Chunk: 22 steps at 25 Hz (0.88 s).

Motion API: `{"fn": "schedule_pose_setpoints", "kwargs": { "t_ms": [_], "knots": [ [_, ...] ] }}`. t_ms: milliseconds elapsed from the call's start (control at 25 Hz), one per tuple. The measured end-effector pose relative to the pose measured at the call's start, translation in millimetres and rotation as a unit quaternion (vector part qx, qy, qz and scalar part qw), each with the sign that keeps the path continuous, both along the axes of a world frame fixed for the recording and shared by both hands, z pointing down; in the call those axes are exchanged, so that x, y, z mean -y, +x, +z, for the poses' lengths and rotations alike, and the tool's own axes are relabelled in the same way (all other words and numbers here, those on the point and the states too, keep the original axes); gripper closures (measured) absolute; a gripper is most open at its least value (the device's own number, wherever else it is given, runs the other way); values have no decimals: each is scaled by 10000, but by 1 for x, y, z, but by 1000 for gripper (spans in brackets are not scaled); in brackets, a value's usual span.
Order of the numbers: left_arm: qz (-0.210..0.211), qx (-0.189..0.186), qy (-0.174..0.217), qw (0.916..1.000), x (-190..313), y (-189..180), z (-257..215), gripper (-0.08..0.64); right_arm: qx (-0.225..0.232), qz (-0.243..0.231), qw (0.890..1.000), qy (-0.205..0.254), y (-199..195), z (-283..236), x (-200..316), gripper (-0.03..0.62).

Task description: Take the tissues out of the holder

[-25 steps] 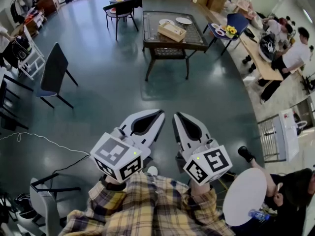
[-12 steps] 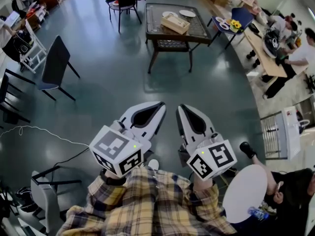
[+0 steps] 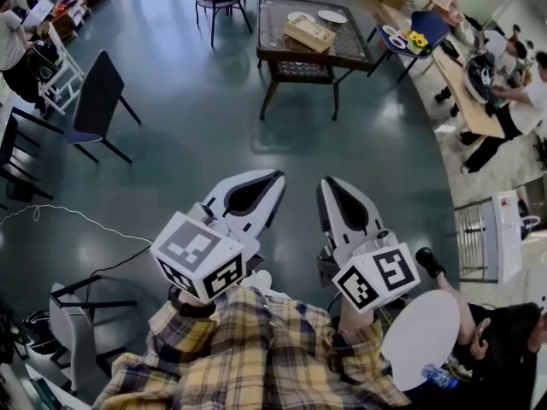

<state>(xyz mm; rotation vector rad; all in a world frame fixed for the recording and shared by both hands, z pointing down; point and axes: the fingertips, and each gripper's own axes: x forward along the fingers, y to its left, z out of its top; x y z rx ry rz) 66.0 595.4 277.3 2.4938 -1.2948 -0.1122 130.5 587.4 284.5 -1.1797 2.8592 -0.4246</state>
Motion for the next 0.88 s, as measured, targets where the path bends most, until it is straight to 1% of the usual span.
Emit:
{"fn": "schedule_pose_setpoints", "kwargs": {
  "t_ms": [240,360,560,880],
  "knots": [
    [-25,-8,-23,10000,31,-8,4,545,39,-4,10000,-82,-3,6,29,583],
    [16,-20,-43,10000,53,-14,4,545,68,83,9999,-68,-7,4,51,583],
    [113,-53,28,9999,112,-35,-1,545,32,198,9998,-11,-25,-3,106,583],
    [272,51,47,9996,203,-79,-5,545,124,376,9992,49,-68,-8,198,583]
  ]
}}
